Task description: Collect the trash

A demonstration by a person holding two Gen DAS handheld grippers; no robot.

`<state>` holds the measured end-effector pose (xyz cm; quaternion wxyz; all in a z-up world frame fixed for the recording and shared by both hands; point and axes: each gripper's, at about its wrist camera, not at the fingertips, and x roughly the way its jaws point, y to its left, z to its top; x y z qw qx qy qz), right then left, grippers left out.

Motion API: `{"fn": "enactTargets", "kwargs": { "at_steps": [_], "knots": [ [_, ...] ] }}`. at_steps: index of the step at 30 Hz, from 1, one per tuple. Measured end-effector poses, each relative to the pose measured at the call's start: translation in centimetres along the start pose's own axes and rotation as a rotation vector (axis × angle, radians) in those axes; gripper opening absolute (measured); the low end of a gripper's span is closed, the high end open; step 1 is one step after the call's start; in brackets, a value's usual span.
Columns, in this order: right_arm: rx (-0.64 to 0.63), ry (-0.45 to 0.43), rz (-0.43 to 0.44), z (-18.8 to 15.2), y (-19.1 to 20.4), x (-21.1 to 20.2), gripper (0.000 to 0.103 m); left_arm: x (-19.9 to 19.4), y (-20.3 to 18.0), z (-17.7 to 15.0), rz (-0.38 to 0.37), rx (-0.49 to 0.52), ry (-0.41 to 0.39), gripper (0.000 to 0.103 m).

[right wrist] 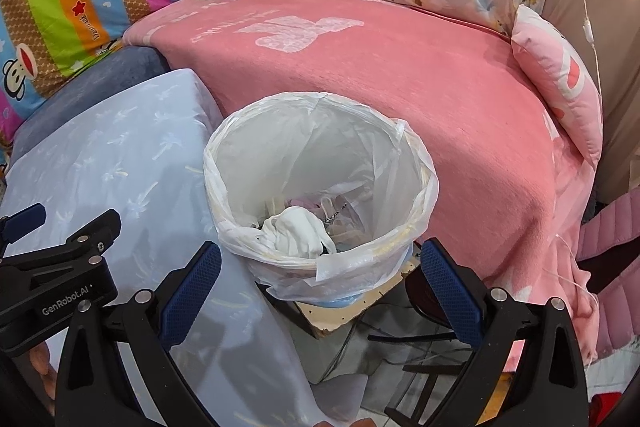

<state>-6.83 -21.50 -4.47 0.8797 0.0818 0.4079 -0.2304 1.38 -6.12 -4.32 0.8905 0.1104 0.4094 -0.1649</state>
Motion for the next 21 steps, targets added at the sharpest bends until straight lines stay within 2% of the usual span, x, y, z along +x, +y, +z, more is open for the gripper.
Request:
{"fn": "enactTargets", "kwargs": {
  "at_steps": [21],
  "knots": [
    [0.009,0.006,-0.009,-0.61,-0.29,-0.13,0.097,-0.05,-0.27,-0.71,0.001,-0.002,0.006,0.096]
  ]
}}
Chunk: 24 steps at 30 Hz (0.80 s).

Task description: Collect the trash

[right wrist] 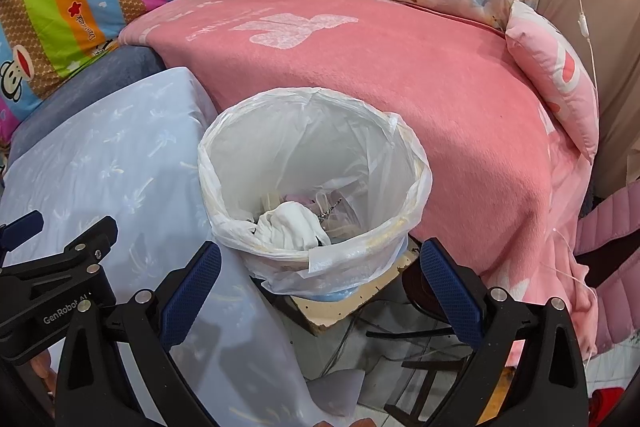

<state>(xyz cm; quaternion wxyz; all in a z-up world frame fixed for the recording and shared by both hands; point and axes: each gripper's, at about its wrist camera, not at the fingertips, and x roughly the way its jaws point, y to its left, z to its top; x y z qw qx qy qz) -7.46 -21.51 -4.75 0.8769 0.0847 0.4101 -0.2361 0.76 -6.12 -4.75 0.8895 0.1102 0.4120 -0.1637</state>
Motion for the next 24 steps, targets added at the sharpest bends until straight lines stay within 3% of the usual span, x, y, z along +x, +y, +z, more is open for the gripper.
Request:
{"fn": "enactTargets", "kwargs": {
  "at_steps": [24],
  "knots": [
    [-0.002,0.003,-0.001,-0.12,0.12,-0.13,0.097,0.02,-0.04,-0.38,0.000,-0.002,0.004,0.096]
  ]
}}
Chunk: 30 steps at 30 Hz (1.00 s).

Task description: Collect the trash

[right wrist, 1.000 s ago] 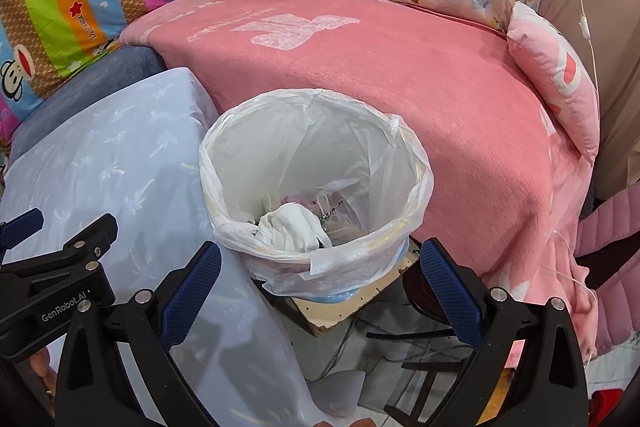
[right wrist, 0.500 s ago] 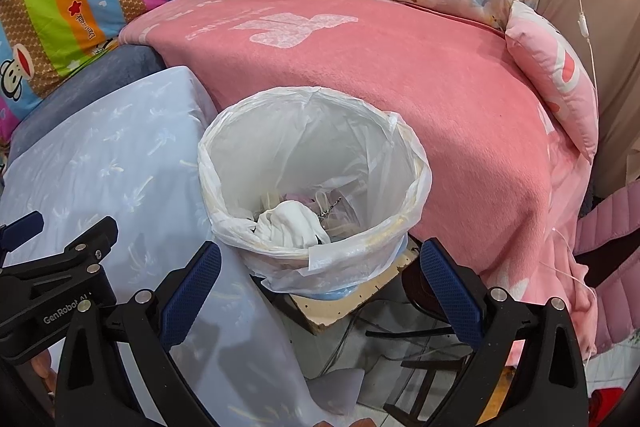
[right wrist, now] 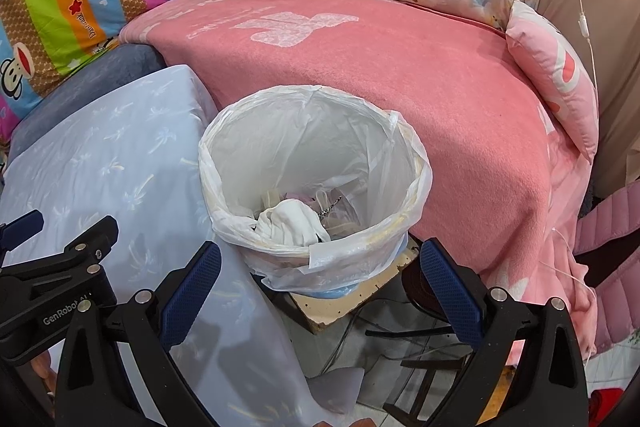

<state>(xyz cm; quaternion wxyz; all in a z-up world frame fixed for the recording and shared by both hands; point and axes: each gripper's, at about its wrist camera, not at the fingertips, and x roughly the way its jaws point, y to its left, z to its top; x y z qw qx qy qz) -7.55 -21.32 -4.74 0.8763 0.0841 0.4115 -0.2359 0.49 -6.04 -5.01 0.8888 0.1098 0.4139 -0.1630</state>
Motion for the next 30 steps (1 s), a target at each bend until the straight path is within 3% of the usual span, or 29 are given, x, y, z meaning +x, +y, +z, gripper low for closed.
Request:
{"fn": "enactTargets", "kwargs": {
  "at_steps": [30],
  "knots": [
    [0.004,0.000,0.001,-0.08,-0.19,-0.17,0.097,-0.02,-0.33,-0.10,-0.008,0.001,0.020,0.096]
  ]
}}
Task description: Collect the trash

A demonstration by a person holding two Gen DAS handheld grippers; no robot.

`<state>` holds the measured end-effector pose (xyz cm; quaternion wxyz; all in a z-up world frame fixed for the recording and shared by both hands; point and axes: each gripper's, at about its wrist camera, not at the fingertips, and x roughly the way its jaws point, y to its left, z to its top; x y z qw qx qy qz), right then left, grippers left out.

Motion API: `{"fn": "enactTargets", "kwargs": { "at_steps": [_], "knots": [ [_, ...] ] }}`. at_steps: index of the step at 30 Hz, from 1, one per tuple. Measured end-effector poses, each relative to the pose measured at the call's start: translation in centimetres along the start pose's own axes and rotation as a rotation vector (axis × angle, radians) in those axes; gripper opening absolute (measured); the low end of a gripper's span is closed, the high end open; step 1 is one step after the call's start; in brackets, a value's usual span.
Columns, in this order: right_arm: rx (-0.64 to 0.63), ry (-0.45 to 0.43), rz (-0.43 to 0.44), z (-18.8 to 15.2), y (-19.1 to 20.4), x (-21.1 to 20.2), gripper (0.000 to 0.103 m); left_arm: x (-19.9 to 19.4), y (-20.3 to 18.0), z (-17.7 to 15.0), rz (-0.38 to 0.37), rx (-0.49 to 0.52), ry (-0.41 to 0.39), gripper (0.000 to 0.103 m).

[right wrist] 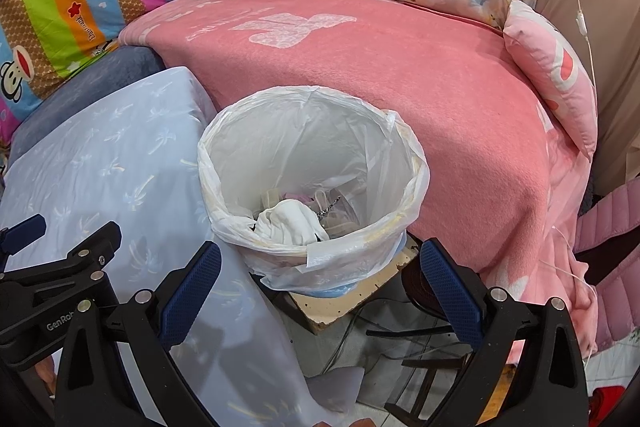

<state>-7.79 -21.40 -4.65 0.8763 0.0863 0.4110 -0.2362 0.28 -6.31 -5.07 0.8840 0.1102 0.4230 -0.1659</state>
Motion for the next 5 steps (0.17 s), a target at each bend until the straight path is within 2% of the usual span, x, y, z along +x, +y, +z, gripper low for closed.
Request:
{"fn": "enactTargets", "kwargs": {
  "at_steps": [5],
  "knots": [
    [0.004,0.002,0.000,-0.08,-0.01,-0.01,0.097,-0.04,0.11,-0.02,-0.007,0.000,0.001,0.096]
  ]
}}
